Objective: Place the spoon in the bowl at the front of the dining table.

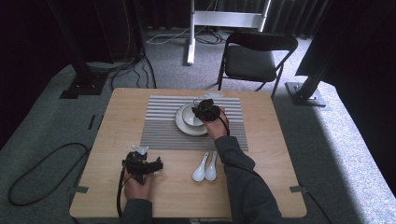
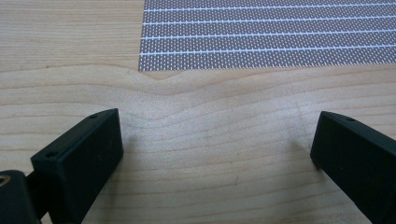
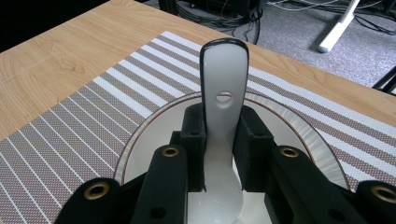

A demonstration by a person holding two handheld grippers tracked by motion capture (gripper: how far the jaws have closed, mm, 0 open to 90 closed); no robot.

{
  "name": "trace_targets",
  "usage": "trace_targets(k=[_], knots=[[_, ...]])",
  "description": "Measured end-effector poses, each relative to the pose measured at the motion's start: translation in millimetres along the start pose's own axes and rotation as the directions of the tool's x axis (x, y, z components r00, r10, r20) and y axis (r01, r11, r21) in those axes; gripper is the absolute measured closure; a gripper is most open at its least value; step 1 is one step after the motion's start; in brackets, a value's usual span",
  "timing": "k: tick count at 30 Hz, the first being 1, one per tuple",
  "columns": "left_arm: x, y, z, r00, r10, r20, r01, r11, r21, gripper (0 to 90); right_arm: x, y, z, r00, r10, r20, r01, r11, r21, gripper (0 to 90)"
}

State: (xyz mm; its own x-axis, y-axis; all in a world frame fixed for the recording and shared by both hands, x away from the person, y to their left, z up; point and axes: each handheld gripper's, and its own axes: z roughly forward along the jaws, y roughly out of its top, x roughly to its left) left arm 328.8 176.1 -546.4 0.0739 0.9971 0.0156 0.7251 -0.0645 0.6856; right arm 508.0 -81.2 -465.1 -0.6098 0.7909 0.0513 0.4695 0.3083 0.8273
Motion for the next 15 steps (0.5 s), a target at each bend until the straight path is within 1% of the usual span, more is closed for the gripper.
trace_targets(k=[7,15], knots=[[0.0,0.0,0.0,1.0000,0.000,0.000,0.000,1.0000,0.000,2.6,3.3,0.8,1.1,0.9999,-0.010,0.003,0.010,1.000,0.004,75.4],[0.0,-0.1,0.1,1.0000,0.000,-0.001,0.000,1.0000,-0.001,2.6,6.0,4.4,5.3,0.9991,-0.042,0.010,0.042,0.999,0.023,75.4]])
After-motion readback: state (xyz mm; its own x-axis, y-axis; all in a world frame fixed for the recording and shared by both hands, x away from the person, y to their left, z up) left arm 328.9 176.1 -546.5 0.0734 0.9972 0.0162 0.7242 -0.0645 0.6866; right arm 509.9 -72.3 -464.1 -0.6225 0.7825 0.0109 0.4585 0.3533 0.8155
